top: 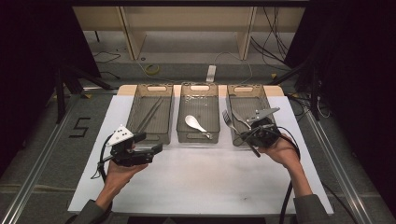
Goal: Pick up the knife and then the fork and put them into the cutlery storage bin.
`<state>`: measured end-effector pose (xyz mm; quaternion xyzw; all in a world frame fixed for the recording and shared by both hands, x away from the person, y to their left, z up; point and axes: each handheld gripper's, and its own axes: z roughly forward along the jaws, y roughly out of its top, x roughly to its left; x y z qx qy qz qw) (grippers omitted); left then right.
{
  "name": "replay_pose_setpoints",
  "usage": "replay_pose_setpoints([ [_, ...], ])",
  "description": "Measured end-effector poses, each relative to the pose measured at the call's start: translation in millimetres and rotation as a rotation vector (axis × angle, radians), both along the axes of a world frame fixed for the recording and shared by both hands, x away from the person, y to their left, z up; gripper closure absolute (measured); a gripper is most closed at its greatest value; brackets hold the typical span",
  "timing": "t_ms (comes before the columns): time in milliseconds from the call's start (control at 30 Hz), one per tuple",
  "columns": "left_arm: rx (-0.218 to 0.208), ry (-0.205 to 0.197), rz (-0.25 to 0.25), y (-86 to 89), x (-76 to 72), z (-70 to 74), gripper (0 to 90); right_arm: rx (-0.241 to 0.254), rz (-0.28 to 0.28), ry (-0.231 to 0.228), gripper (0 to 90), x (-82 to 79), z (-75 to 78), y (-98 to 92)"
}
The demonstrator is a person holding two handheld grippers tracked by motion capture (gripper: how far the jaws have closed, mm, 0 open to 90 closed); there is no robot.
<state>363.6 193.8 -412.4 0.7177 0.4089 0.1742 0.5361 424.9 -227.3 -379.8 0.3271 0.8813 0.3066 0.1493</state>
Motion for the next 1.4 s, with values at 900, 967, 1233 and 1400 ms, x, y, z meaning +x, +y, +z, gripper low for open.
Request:
replay_pose_setpoints([
  [900, -0.007, -0.006, 0.005, 0.2, 0.0, 0.4, 16.2, -0.016, -0.145, -0.026, 84.9, 59.1, 28.0, -23.4],
  [967, -0.006, -0.006, 0.004, 0.1, 0.0, 0.3, 16.2, -0.024, -0.154, -0.031, 84.9, 64.0, 27.3, -24.1],
  [1233, -0.006, -0.007, 0.004, 0.1, -0.1, 0.5, 16.2, -0.039, -0.187, -0.019, 84.8, 82.9, 21.2, -24.5],
  [1400, -0.009, -0.006, 0.006, 0.3, -0.1, 0.5, 16.2, -0.045, -0.204, -0.009, 84.8, 92.5, 16.3, -24.0],
])
